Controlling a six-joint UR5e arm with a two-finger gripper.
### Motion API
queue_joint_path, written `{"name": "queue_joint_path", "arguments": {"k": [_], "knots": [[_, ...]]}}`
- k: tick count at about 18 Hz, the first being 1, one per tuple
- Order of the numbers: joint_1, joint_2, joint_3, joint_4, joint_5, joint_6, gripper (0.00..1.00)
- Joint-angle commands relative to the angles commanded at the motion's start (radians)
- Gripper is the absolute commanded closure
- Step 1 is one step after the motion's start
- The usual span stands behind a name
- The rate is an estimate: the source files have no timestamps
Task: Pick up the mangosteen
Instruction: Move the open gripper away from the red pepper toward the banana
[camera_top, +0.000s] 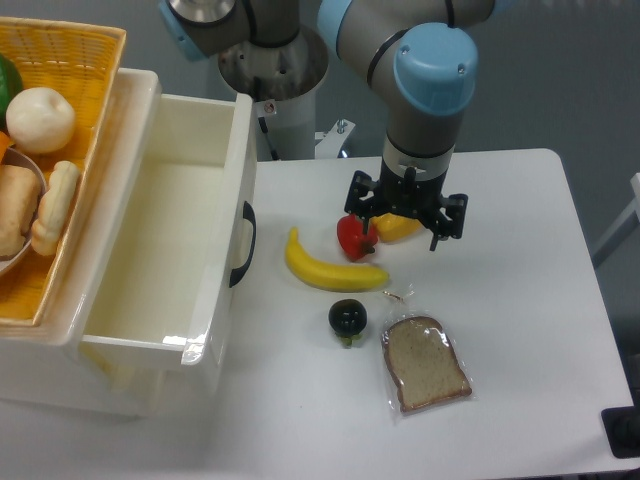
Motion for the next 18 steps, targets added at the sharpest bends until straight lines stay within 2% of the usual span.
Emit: {"name": "queue_joint_path", "arguments": {"k": [5,9,11,15,18], "knots": [[-0.009,-0.008,0.0,0.0,-0.003,-0.008,0.0],[-0.011,-0.018,-0.047,0.0,-0.037,-0.02,0.0],[-0.012,-0.023,-0.075,0.006,-0.052,-0.07,0.0],[-0.035,-0.07,-0.081,0.012,-0.117,-0.199,0.0],[-0.058,-0.107,-0.08,0.061,-0.118,-0.311,0.0]]}}
